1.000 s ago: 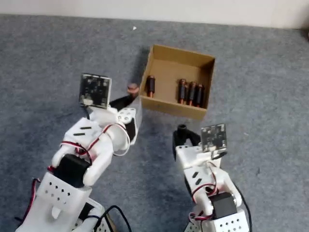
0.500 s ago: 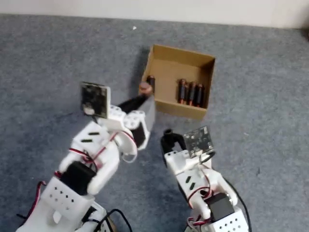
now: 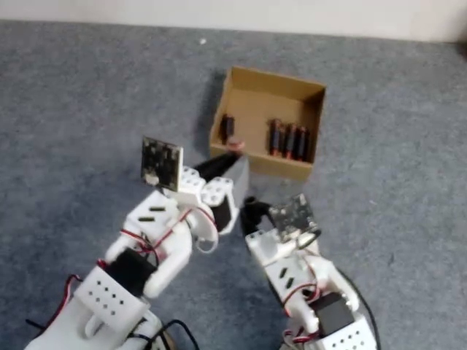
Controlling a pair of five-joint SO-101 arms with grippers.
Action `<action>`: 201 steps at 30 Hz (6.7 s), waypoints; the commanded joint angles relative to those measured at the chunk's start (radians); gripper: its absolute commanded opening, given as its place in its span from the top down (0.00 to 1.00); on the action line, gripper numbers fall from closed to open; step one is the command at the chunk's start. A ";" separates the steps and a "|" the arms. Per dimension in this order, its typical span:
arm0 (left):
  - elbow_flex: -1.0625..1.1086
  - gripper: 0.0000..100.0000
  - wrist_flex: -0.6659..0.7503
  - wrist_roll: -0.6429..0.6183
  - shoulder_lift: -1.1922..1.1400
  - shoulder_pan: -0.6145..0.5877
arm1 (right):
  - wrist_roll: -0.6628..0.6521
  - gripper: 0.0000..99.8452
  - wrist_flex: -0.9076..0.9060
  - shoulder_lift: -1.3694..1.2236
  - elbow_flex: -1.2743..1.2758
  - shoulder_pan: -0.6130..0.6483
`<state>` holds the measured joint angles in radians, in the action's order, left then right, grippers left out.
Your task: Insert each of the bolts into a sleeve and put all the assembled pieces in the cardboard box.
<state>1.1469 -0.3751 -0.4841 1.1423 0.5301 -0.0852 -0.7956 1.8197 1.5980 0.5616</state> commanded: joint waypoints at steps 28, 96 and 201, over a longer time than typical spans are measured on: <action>0.170 0.99 -0.020 -0.005 0.321 0.053 | -0.063 1.00 0.027 0.019 -0.136 0.081; 0.334 0.99 -0.241 0.258 0.323 -0.312 | 0.034 1.00 0.151 0.018 -0.039 -0.252; 0.549 0.99 -0.414 0.256 0.665 -0.469 | -0.055 0.99 0.691 -0.344 0.145 -0.236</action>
<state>1.6747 -0.7864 -0.2355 1.8052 0.0667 -0.1373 -0.0990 1.3809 1.6686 0.3207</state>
